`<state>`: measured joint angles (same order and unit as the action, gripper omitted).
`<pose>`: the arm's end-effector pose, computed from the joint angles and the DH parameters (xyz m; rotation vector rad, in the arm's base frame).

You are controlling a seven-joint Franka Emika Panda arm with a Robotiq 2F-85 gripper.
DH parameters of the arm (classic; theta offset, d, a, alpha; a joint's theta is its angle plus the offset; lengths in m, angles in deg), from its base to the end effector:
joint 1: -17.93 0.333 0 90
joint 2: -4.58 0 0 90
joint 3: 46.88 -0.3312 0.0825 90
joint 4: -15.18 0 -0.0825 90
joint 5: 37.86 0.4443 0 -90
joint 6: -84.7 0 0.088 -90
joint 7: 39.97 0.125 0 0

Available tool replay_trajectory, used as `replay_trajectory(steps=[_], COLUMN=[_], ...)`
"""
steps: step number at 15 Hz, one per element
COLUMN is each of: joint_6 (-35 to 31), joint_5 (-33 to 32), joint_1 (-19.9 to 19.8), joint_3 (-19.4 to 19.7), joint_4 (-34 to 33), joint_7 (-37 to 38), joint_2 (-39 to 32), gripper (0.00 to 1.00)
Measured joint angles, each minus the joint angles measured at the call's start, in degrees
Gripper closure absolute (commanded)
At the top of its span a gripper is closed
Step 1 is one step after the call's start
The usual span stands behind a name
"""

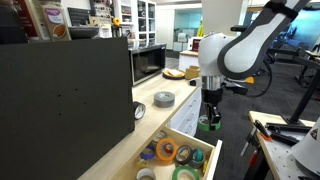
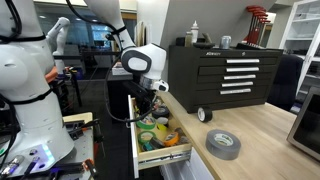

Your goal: Put the green masking tape in the drawer

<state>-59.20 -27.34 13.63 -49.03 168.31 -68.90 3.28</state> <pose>0.4196 -0.0151 0.1581 -2.9569 -0.4606 0.2267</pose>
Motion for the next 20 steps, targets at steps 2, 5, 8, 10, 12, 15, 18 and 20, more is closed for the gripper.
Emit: replay_trajectory(steps=[2,5,8,10,12,15,18,20], joint_6=[-1.8,-4.8,-7.9,-9.4,-10.2,-10.8,-10.8,-10.8], joint_5=[0.7,2.4,4.5,5.9,6.5,6.5,6.4,6.2], joint_1=[0.0,0.0,-0.5,-1.3,-2.8,-5.0,-6.9,-7.9], joint_3=[0.1,0.1,-0.4,-1.4,-3.2,-6.2,-8.9,-10.1], joint_4=[0.0,-0.3,-1.6,-3.2,-5.1,-8.5,-11.8,-13.0], joint_7=[-0.3,-1.8,-3.9,-5.3,-6.5,-7.4,-8.3,-8.4], joint_2=[-2.2,-6.1,-10.8,-14.3,-18.1,-23.3,-28.0,-29.5], gripper=[0.95,0.95,0.95,0.95,0.95,0.95,0.96,0.65])
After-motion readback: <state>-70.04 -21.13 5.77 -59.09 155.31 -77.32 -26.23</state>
